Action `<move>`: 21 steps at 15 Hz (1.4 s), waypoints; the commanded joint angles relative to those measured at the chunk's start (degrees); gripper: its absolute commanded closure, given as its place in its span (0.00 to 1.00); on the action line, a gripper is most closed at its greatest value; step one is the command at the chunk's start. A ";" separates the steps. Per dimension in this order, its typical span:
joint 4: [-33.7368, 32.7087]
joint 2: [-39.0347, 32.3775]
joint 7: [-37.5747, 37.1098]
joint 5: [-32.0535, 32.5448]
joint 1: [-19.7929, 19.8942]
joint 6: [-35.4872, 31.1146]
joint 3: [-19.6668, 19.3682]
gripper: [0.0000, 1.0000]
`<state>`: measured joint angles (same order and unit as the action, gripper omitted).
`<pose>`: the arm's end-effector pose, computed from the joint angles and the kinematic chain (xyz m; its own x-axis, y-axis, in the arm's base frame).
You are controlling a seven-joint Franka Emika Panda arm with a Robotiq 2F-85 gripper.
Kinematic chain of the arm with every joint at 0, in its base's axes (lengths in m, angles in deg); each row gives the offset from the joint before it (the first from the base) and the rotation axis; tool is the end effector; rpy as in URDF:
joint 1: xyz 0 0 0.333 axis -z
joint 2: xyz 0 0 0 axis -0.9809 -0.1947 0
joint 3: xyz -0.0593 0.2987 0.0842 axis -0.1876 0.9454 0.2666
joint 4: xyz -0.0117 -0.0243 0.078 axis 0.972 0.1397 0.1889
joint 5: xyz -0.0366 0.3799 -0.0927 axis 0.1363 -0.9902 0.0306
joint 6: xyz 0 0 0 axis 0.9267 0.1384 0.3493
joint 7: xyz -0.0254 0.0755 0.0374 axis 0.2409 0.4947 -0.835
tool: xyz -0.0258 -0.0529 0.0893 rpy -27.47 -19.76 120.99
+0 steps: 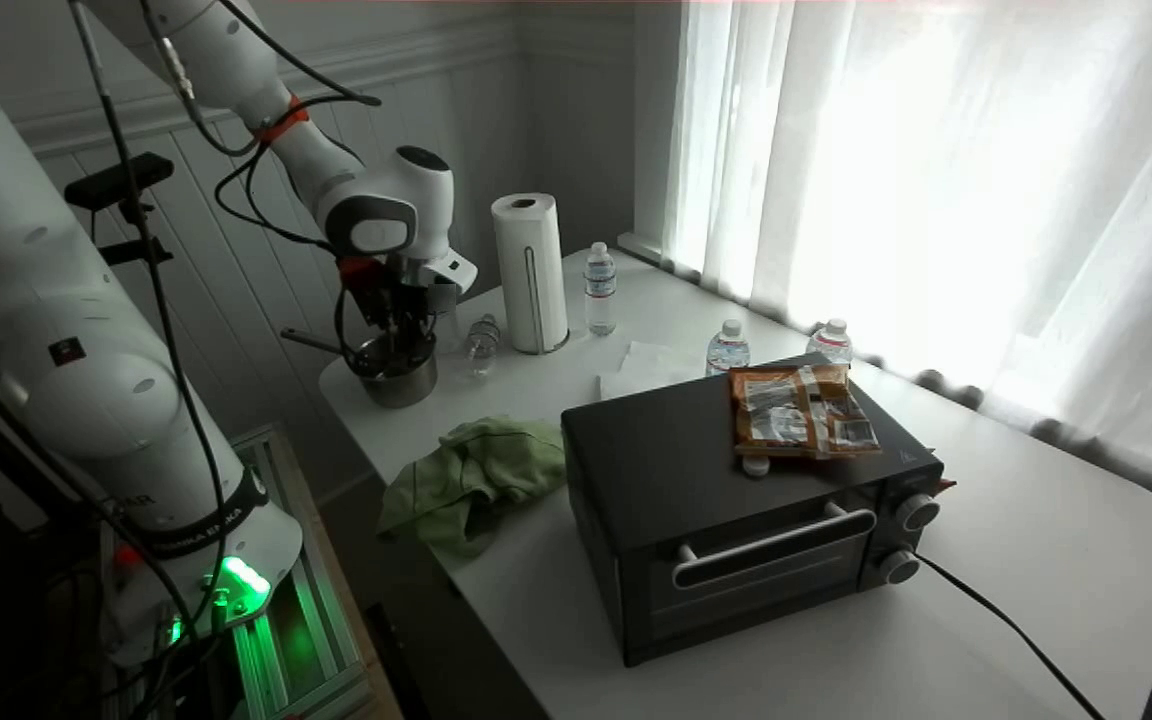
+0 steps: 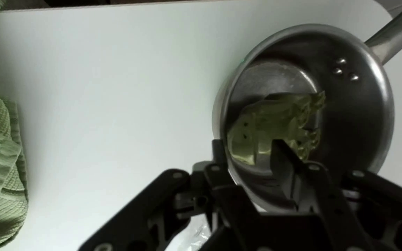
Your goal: Move the dinosaur toy closer to the mini oven
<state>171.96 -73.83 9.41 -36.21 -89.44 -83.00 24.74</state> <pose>0.3584 0.1556 0.2216 0.9766 -0.0170 -0.2144 -0.0575 -0.9812 -0.1840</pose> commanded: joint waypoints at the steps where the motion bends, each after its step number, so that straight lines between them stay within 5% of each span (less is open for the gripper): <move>1: 0.44 -0.39 3.18 -3.48 -0.95 -1.47 -0.30 0.64; 9: 1.00 -0.24 7.12 -7.37 -0.61 -1.04 -0.86 0.67; 21: 1.78 0.05 10.74 -10.59 -0.59 -0.62 -1.30 0.85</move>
<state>172.96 -74.00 18.22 -44.72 -89.41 -83.08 23.60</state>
